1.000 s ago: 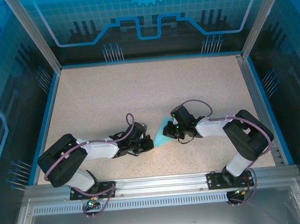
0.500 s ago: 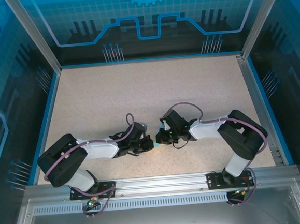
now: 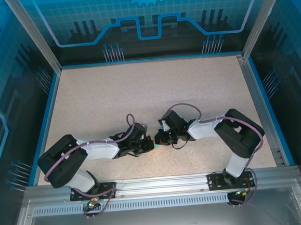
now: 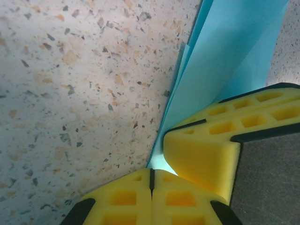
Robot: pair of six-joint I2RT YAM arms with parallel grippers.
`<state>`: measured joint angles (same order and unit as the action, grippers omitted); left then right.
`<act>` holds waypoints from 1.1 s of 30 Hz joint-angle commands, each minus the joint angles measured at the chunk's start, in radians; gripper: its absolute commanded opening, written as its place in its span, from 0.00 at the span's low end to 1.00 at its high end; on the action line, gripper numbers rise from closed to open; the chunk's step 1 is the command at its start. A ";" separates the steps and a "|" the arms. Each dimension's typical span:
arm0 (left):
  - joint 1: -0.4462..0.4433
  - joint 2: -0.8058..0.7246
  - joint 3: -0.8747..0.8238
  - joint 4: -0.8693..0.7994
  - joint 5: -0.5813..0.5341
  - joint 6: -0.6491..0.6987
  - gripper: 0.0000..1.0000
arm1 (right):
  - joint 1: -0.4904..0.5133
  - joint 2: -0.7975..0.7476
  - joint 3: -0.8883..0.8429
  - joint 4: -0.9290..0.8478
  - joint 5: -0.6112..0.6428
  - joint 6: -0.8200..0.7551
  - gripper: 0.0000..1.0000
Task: Fold a paper plane with a square sheet of paper (pick it up from the middle)
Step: Fourth fold the wing at the center of the table.
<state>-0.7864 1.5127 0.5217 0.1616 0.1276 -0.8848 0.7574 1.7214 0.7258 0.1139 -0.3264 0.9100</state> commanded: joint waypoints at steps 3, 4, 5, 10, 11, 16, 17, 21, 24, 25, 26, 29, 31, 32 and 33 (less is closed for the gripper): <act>0.001 0.030 -0.003 -0.176 0.009 0.010 0.00 | -0.053 0.035 -0.006 -0.051 0.028 -0.048 0.06; 0.000 0.032 -0.002 -0.188 0.009 0.010 0.00 | -0.072 0.036 -0.008 -0.051 0.027 -0.055 0.06; 0.001 0.035 -0.003 -0.197 0.012 0.011 0.00 | -0.087 0.037 -0.012 -0.051 0.027 -0.063 0.05; 0.001 0.053 -0.003 -0.245 0.027 0.020 0.00 | -0.171 0.037 -0.016 -0.058 0.026 -0.113 0.06; 0.000 0.053 -0.004 -0.249 0.029 0.021 0.00 | -0.185 0.039 -0.013 -0.058 0.026 -0.122 0.06; 0.001 0.058 -0.005 -0.252 0.036 0.024 0.00 | -0.267 0.058 -0.011 -0.058 0.025 -0.164 0.06; 0.000 0.058 -0.003 -0.253 0.037 0.024 0.00 | -0.285 0.062 -0.010 -0.060 0.024 -0.171 0.06; 0.001 0.065 0.004 -0.258 0.043 0.030 0.00 | -0.325 0.040 -0.006 -0.061 0.025 -0.196 0.06; 0.001 0.071 0.008 -0.259 0.044 0.030 0.00 | -0.299 -0.012 -0.010 -0.058 0.004 -0.196 0.07; 0.000 0.072 0.009 -0.260 0.044 0.027 0.00 | -0.274 -0.031 -0.015 -0.048 -0.008 -0.186 0.07; 0.001 0.073 0.010 -0.258 0.046 0.027 0.00 | -0.250 -0.045 -0.024 -0.033 -0.016 -0.174 0.07; 0.001 0.079 0.018 -0.263 0.044 0.027 0.00 | -0.150 -0.072 -0.041 -0.003 -0.023 -0.133 0.07; 0.001 0.085 0.023 -0.264 0.043 0.029 0.00 | -0.090 -0.070 -0.040 0.015 -0.017 -0.109 0.07; 0.001 0.088 0.024 -0.264 0.044 0.028 0.00 | -0.072 -0.064 -0.037 0.018 -0.015 -0.100 0.07; 0.001 0.089 0.026 -0.265 0.043 0.027 0.00 | -0.057 -0.055 -0.037 0.028 -0.013 -0.088 0.07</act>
<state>-0.7815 1.5421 0.5762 0.0830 0.1471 -0.8814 0.6601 1.6691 0.6987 0.1181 -0.3573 0.7837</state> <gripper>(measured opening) 0.046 0.074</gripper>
